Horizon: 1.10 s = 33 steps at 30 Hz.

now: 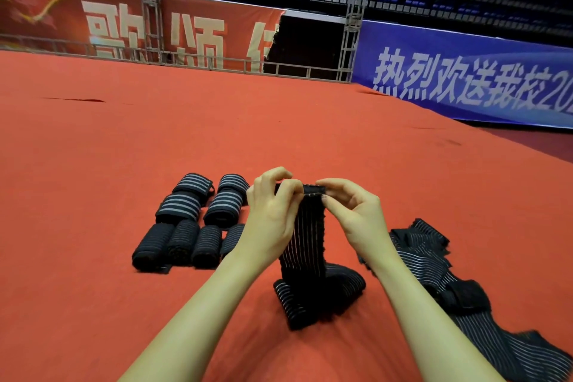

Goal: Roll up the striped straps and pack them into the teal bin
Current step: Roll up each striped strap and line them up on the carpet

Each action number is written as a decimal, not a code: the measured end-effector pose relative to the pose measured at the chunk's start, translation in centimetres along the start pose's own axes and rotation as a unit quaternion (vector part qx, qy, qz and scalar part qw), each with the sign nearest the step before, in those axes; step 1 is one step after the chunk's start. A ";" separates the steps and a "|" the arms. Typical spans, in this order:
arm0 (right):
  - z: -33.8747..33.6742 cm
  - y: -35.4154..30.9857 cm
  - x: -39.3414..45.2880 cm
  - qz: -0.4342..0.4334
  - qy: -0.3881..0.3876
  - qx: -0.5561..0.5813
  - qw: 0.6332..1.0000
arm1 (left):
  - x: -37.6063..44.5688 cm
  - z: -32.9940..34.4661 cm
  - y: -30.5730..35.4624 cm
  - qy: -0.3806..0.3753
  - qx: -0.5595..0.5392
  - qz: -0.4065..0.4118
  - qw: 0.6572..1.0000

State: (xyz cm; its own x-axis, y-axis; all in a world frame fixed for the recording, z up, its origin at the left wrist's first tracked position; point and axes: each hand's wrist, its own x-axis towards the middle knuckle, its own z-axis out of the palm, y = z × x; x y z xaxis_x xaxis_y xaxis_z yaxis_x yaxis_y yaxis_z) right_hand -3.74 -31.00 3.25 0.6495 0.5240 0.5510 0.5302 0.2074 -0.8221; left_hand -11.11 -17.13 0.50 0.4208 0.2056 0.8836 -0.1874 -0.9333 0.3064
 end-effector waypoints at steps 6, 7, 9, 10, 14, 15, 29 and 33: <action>0.2 -0.3 -0.1 0.009 -0.013 0.035 0.999 | 0.1 0.1 -0.1 -0.007 0.002 -0.013 1.000; 0.3 -0.3 -0.2 0.012 -0.016 0.042 0.999 | 0.1 0.2 -0.1 -0.010 0.000 -0.014 1.000; 0.2 -0.2 -0.4 0.017 -0.024 0.054 0.998 | 0.2 0.3 -0.2 -0.018 -0.012 -0.014 1.000; 0.1 -0.1 -0.5 0.017 -0.026 0.055 0.998 | 0.1 0.3 -0.2 -0.022 -0.020 -0.011 1.000; 0.1 0.1 -0.5 0.006 -0.035 0.007 0.999 | -0.1 0.4 -0.8 -0.037 -0.060 -0.012 0.997; 0.3 0.1 -0.5 0.006 -0.036 -0.009 0.999 | 0.0 0.3 -0.9 -0.041 -0.080 -0.020 0.996; 0.2 0.9 -0.1 0.029 0.062 -0.021 0.997 | -1.0 -1.1 -2.1 -0.084 -0.038 -0.042 0.995; 0.5 1.0 -0.4 0.029 0.050 -0.014 0.998 | -1.0 -1.1 -2.2 -0.064 -0.074 -0.064 0.993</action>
State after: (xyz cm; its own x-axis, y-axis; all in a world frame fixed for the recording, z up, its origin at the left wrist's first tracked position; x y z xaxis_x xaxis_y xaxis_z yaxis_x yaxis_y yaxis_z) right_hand -3.70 -30.59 2.14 0.7305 0.4486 0.5149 0.5036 0.1554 -0.8498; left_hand -12.04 -14.93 -0.67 0.5579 0.2713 0.7844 -0.2499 -0.8463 0.4704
